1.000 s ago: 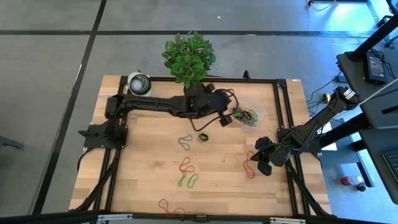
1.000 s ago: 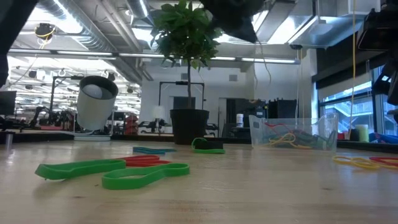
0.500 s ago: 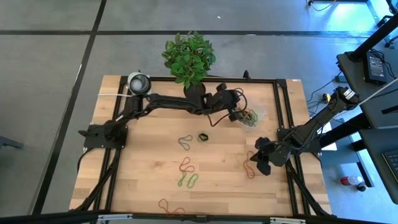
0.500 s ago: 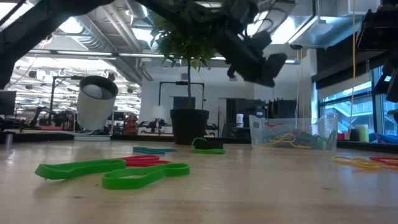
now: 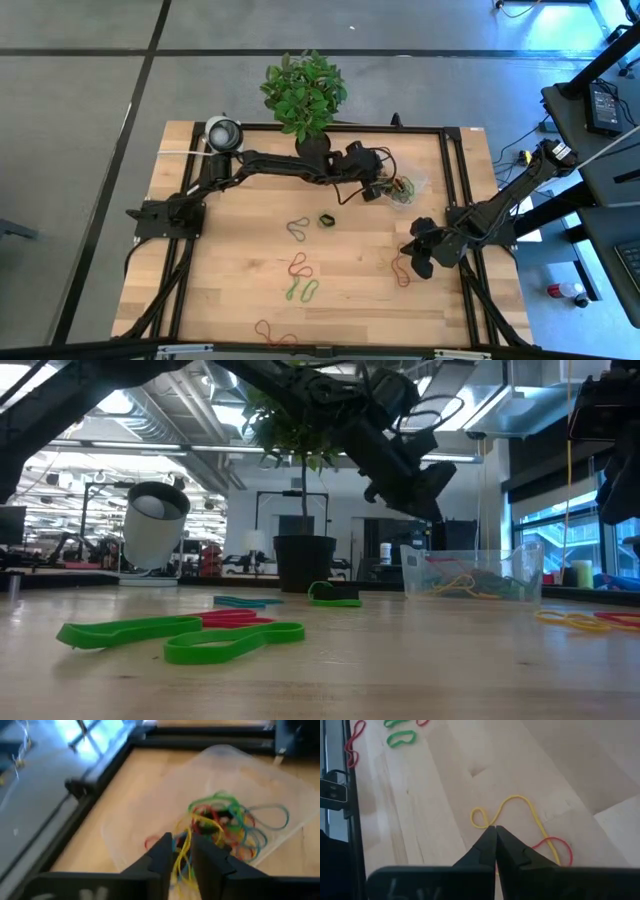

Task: Pick and place rubber bands into bin
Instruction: Put the yellow rubber band into the bin

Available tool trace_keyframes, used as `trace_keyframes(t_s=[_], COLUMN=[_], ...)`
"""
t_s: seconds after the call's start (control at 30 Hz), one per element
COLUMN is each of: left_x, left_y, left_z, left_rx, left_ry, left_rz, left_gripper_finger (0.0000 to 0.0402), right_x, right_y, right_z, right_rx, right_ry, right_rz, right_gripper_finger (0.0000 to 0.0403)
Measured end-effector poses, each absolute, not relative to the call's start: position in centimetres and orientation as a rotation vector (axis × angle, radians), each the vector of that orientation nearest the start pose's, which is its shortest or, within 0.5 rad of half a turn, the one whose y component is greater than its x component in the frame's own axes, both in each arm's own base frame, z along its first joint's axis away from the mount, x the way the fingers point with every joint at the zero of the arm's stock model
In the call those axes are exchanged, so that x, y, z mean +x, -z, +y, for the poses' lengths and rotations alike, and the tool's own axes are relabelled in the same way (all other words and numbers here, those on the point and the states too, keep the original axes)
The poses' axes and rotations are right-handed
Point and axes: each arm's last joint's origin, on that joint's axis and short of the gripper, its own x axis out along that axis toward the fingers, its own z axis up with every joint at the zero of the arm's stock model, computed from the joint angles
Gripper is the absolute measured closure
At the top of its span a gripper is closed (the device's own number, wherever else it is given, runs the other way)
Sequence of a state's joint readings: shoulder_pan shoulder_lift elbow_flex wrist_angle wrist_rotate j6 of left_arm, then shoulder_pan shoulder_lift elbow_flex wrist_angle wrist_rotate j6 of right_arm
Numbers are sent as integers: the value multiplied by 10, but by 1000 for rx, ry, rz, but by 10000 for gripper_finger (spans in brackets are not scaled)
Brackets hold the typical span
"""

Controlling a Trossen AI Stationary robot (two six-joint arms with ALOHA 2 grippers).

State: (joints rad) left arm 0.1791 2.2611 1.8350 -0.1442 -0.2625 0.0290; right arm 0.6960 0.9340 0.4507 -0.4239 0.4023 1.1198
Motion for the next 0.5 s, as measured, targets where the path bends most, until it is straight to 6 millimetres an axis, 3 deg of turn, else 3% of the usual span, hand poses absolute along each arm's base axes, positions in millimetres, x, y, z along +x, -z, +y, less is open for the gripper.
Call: trace_keyframes(t_s=[0.17,0.3,0.5], left_x=[501,491,467], left_y=[-212,-246,-300], left_z=[101,90,54], left_rx=[-13,-12,7], left_ry=[-444,-431,-369], left_rz=[620,577,562], left_gripper_finger=[280,261,259], right_x=[135,135,135], right_y=[-181,-181,-181], right_z=[98,98,98], right_rx=[580,579,581], right_ry=[181,181,179], right_rz=[807,808,807], right_gripper_finger=[397,397,397])
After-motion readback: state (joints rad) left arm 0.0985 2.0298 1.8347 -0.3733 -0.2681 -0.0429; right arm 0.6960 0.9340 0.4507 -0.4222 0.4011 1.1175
